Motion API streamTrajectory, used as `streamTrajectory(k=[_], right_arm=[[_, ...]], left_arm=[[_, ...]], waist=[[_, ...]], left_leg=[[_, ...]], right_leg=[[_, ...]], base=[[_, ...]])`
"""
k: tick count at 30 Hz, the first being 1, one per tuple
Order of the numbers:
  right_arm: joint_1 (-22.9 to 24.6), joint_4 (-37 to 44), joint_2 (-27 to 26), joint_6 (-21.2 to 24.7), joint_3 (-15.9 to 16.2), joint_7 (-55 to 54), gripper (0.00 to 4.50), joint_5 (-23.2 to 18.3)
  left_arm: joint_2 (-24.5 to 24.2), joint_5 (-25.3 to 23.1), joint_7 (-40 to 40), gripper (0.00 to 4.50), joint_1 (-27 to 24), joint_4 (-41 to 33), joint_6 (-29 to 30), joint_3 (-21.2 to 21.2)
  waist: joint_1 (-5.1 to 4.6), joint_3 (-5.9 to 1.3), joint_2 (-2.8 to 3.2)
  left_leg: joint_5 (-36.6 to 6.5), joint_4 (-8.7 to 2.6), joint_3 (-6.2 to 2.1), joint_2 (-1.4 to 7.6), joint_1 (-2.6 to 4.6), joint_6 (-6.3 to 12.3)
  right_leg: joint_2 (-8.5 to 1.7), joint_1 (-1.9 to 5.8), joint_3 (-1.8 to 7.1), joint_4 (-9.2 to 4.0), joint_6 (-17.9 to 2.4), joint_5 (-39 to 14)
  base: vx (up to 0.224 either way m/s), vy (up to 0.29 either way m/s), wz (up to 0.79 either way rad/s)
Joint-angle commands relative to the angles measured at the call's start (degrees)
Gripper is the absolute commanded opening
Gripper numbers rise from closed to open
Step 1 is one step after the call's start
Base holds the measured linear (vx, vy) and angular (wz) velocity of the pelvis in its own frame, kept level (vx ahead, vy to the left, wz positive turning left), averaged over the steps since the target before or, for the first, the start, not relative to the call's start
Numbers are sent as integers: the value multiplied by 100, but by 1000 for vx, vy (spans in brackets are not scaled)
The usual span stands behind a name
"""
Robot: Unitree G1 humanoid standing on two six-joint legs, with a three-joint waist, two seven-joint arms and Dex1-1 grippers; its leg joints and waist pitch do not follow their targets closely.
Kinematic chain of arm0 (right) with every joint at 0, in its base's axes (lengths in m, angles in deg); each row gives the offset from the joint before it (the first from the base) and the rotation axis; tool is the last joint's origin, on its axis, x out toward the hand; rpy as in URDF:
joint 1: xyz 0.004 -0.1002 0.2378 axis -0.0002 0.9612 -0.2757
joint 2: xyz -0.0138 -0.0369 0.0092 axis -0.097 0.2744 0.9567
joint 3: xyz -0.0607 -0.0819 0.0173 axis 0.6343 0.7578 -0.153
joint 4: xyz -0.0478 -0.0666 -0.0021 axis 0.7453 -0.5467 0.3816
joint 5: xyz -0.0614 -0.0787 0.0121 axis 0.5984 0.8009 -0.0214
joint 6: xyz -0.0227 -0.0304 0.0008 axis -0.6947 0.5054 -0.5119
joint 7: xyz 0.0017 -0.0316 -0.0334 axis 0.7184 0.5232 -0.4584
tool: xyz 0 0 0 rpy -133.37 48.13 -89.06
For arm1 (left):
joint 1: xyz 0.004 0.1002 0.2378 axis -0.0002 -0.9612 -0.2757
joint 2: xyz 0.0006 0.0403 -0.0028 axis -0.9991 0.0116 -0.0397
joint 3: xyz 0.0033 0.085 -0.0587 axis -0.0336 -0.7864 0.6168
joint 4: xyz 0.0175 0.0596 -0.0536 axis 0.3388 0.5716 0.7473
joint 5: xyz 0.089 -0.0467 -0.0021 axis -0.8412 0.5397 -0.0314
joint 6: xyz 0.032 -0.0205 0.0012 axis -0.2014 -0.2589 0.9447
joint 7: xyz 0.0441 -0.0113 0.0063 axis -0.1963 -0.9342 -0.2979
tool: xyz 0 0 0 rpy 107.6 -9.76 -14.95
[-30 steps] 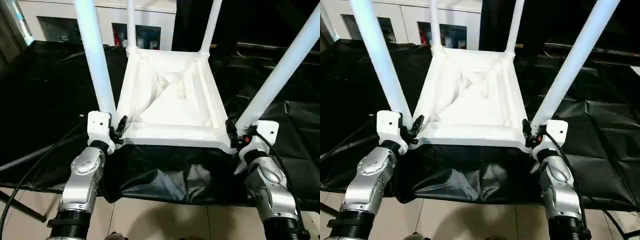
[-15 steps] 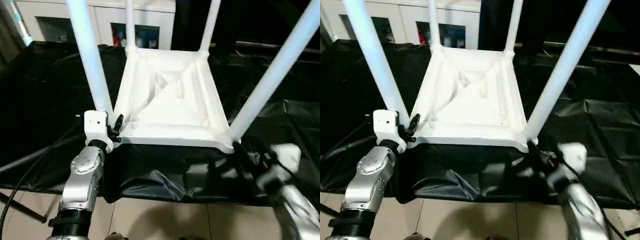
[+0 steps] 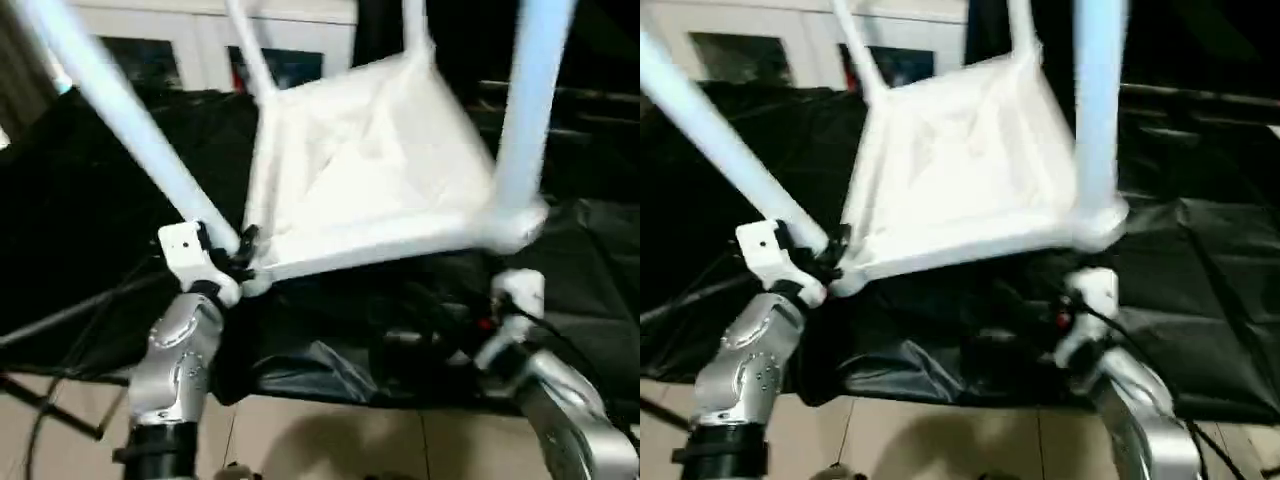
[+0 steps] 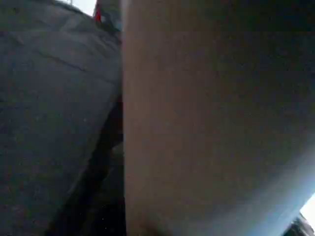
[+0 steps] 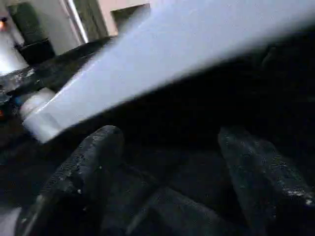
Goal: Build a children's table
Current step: Flip table
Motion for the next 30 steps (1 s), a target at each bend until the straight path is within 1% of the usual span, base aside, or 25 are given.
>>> streamTrajectory(k=[1, 3, 4, 5, 6, 8, 9, 10, 11, 12, 13, 14, 15, 16, 17, 18, 19, 21, 23, 24, 25, 26, 27, 29, 30], right_arm=[[-211, -212, -107, 194, -63, -165, 384, -170], [-481, -415, -292, 293, -153, -287, 392, -362], [-772, -672, -522, 411, -279, -403, 401, -599], [-886, -786, -618, 453, -333, -445, 419, -697], [-988, -868, -717, 545, -369, -329, 426, -905], [-1069, -933, -799, 601, -381, -210, 432, -1060], [-1137, -959, -869, 682, -335, 21, 447, -1224], [-1144, -966, -874, 684, -329, 33, 447, -1223], [-1202, -1018, -912, 705, -284, 129, 447, -1210], [-1310, -1130, -975, 731, -209, 264, 447, -1175], [-1370, -1196, -1001, 731, -179, 292, 450, -1168], [-1407, -1219, -1019, 772, -160, 341, 450, -1210], [-1438, -1235, -1030, 839, -160, 397, 450, -1261], [-1462, -1243, -1024, 875, -139, 440, 450, -1258], [-1486, -1263, -1030, 877, -134, 430, 450, -1239], [-1506, -1284, -1037, 873, -134, 410, 450, -1228], [-1544, -1333, -1063, 853, -163, 340, 450, -1222], [-1883, -1802, -1238, 761, -474, -232, 450, -1215], [-2086, -2077, -1319, 731, -660, -446, 450, -1289], [-2244, -2275, -1370, 745, -800, -582, 450, -1349], [-2305, -2348, -1387, 750, -849, -631, 450, -1373], [-2591, -2661, -1470, 789, -1081, -789, 450, -1551], [-2712, -2786, -1504, 811, -1178, -837, 450, -1644], [-2850, -2928, -1528, 840, -1255, -856, 450, -1746], [-3052, -3126, -1569, 922, -1371, -925, 450, -1917]], left_arm=[[176, 337, -100, 211, -32, -113, 281, -83], [200, 303, -112, 211, -51, -169, 339, -117], [215, 320, -86, 211, -58, -219, 398, -126], [220, 329, -75, 211, -59, -235, 415, -130], [226, 333, -58, 211, -52, -256, 445, -130], [238, 340, -37, 211, -36, -268, 467, -126], [256, 348, 19, 211, 0, -267, 475, -123], [258, 350, 23, 211, 3, -267, 476, -122], [271, 364, 59, 211, 26, -265, 478, -115], [289, 361, 114, 211, 57, -256, 473, -103], [304, 341, 132, 211, 61, -266, 485, -94], [317, 307, 165, 211, 65, -271, 481, -93], [328, 278, 195, 211, 66, -278, 478, -94], [338, 272, 204, 211, 68, -281, 477, -90], [343, 269, 209, 211, 71, -276, 475, -86], [347, 267, 213, 211, 73, -272, 472, -83], [350, 262, 216, 211, 75, -270, 470, -82], [357, 233, 235, 211, 94, -260, 459, -92], [359, 207, 237, 211, 103, -250, 446, -112], [360, 196, 241, 211, 105, -248, 448, -123], [358, 190, 242, 211, 105, -249, 450, -129], [357, 166, 244, 211, 104, -257, 460, -150], [357, 157, 244, 211, 103, -263, 465, -157], [350, 137, 245, 211, 102, -269, 465, -171], [322, 77, 238, 211, 101, -278, 443, -212]], waist=[[-24, -311, -55], [-1, -316, -77], [8, -316, -74], [-6, -315, -70], [-2, -313, -84], [-9, -320, -73], [-7, -322, -128], [-3, -321, -96], [-9, -319, -91], [-10, -321, -126], [-10, -321, -126], [18, -316, -123], [29, -317, -113], [45, -316, -134], [54, -317, -129], [68, -329, -122], [72, -328, -126], [59, -329, -141], [42, -309, -149], [39, -303, -100], [6, -298, -131], [-4, -304, -110], [-33, -305, -120], [-75, -309, -122], [-79, -316, -131]], left_leg=[[-598, -394, 34, 45, -12, 415], [-626, -381, 46, 58, 22, 446], [-615, -384, 49, 50, 15, 452], [-642, -393, 45, 46, 14, 445], [-700, -401, 46, 51, 9, 412], [-668, -399, 40, 54, 16, 374], [-596, -394, 45, 53, 1, 380], [-555, -393, 43, 54, 8, 396], [-557, -391, 45, 56, 10, 402], [-542, -388, 54, 58, 17, 400], [-542, -388, 54, 58, 17, 400], [-528, -392, 59, 61, 28, 370], [-507, -392, 55, 63, 29, 358], [-481, -395, 57, 66, 24, 348], [-475, -398, 53, 65, 21, 336], [-429, -390, 54, 65, 33, 323], [-405, -392, 52, 64, 33, 319], [-390, -394, 56, 53, 33, 299], [-584, -411, 53, 47, 19, 218], [-739, -423, 50, 48, 39, 147], [-835, -430, 53, 43, 27, 88], [-862, -430, 46, 40, 28, 48], [-879, -433, 46, 34, 16, 39], [-899, -429, 41, 34, 14, 41], [-863, -425, 42, 32, 14, 55]], right_leg=[[-154, 246, 97, -331, -1138, -530], [-163, 245, 93, -328, -1144, -442], [-172, 254, 96, -321, -1127, -455], [-180, 251, 96, -318, -1132, -508], [-188, 262, 93, -336, -1094, -624], [-193, 272, 95, -325, -1071, -579], [-194, 284, 93, -315, -1061, -502], [-198, 282, 95, -308, -1056, -458], [-193, 275, 93, -309, -1056, -460], [-195, 269, 92, -314, -1061, -495], [-195, 269, 92, -314, -1061, -495], [-206, 261, 98, -320, -1079, -588], [-205, 263, 100, -310, -1078, -571], [-204, 270, 99, -311, -1062, -526], [-207, 274, 97, -304, -1057, -515], [-209, 271, 99, -294, -1057, -428], [-206, 272, 97, -291, -1058, -386], [-213, 260, 98, -281, -1097, -383], [-215, 267, 99, -308, -1035, -681], [-222, 250, 104, -326, -975, -898], [-213, 253, 105, -347, -917, -1024], [-218, 252, 106, -340, -899, -1030], [-213, 254, 106, -338, -896, -1028], [-209, 261, 95, -338, -883, -1008], [-206, 266, 92, -332, -884, -964]], base=[[0, 0, 0], [0, 0, 0], [0, 0, 0], [0, 0, 0], [0, 0, 0], [0, 0, 0], [0, 0, 0], [0, 0, 0], [0, 0, 0], [0, 0, 0], [0, 0, 0], [0, 0, 0], [0, 0, 0], [0, 0, 0], [0, 0, 0], [0, 0, 0], [0, 0, 0], [0, 0, 0], [0, 0, 0], [0, 0, 0], [0, 0, 0], [0, 0, 0], [0, 0, 0], [0, 0, 0], [0, 0, 0]])
